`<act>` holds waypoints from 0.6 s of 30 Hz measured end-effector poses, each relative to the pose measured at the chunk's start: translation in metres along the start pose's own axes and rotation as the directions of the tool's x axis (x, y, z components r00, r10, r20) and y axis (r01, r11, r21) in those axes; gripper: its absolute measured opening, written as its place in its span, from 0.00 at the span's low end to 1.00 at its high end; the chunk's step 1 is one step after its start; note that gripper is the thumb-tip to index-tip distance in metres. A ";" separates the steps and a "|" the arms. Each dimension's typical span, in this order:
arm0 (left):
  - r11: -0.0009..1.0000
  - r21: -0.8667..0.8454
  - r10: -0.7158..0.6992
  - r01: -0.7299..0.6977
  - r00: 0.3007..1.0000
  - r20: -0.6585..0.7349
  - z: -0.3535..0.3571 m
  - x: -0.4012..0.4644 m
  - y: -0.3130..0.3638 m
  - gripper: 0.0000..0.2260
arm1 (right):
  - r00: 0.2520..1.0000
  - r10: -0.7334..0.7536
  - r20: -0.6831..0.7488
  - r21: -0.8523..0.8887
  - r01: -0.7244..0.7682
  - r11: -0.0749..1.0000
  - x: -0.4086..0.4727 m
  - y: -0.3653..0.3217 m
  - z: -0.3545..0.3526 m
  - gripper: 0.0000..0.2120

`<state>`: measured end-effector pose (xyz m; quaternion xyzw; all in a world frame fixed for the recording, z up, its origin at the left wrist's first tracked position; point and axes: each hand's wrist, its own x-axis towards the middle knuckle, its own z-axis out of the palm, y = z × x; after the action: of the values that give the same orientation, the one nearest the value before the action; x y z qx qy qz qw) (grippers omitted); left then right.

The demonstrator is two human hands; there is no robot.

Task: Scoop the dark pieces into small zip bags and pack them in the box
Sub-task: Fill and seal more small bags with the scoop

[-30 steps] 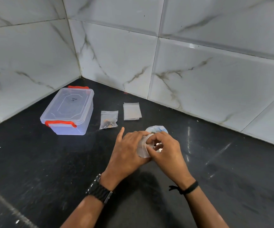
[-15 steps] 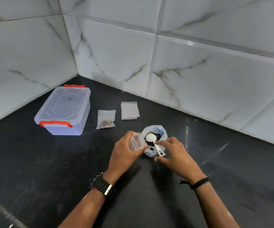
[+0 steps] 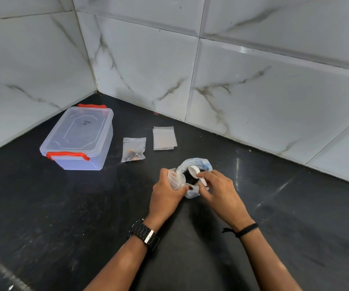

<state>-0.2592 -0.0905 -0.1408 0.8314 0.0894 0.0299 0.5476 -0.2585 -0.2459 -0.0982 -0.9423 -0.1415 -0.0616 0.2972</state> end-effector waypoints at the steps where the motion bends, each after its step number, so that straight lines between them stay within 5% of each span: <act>1: 1.000 -0.009 0.001 -0.001 1.000 -0.002 0.000 0.001 0.000 0.21 | 1.000 -0.008 -0.005 -0.001 0.008 1.000 0.002 0.001 0.001 0.13; 18: 0.948 -0.309 -0.087 0.083 0.996 0.001 0.004 0.010 -0.002 0.17 | 0.997 -0.033 -0.067 0.087 0.038 0.995 0.005 0.007 0.013 0.11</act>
<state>-0.2487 -0.0910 -0.1449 0.7309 0.1231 0.0252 0.6709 -0.2513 -0.2426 -0.1120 -0.9230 -0.1510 -0.0914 0.3418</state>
